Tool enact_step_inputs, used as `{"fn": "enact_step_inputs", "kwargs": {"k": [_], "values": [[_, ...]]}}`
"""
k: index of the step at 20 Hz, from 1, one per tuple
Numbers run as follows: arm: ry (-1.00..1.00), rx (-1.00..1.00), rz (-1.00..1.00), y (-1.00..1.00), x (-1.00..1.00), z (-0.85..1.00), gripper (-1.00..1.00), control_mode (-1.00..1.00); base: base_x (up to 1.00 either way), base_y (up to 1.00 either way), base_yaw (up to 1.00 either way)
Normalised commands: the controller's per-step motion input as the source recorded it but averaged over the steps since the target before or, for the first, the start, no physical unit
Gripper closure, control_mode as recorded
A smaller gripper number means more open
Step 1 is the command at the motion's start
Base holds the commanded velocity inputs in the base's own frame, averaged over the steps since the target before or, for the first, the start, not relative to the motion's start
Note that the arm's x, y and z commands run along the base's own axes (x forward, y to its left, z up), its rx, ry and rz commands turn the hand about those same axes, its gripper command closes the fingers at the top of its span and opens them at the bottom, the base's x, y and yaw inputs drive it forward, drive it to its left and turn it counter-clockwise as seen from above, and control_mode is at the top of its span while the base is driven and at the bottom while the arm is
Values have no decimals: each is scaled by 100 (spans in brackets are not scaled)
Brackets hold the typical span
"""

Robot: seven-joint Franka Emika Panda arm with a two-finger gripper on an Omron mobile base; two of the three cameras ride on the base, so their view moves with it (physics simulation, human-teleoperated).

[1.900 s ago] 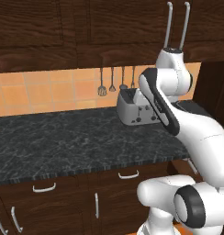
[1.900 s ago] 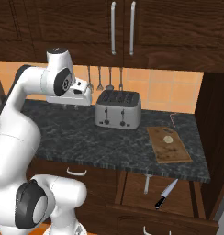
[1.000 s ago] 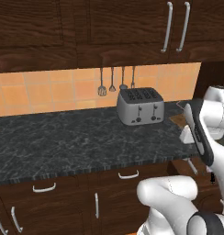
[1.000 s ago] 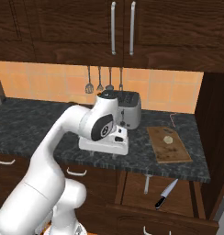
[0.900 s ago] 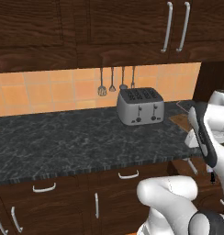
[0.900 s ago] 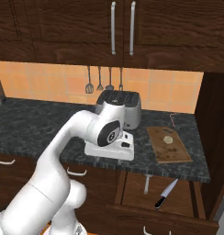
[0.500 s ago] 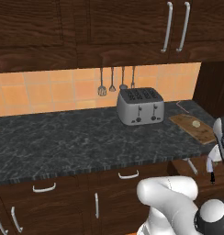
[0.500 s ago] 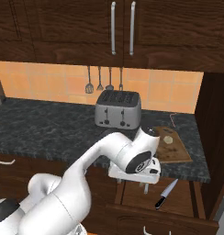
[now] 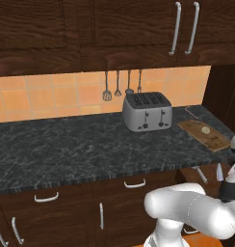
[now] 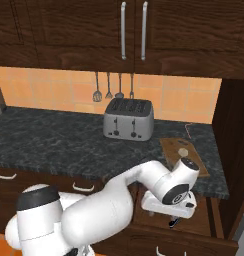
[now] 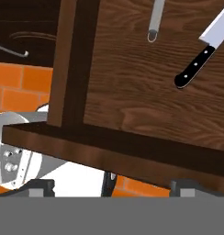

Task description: Place the appropriate cutting tool for cutting the garlic skin on the cutting board.

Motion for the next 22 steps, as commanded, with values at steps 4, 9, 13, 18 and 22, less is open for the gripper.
{"fn": "enact_step_inputs", "kwargs": {"k": [4, 9, 13, 18, 22], "values": [[12, 7, 0, -25, 68, -61, -100, -100, 0, 0, 0], [8, 1, 0, -10, 40, -69, -100, -100, 0, 0, 0], [17, 1, 0, 0, 6, -91, -100, -100, 0, 0, 0], [12, 7, 0, 0, -60, -23, -100, -100, 0, 0, 0], [25, 7, 0, 0, -79, 17, -100, -100, 0, 0, 0]]}}
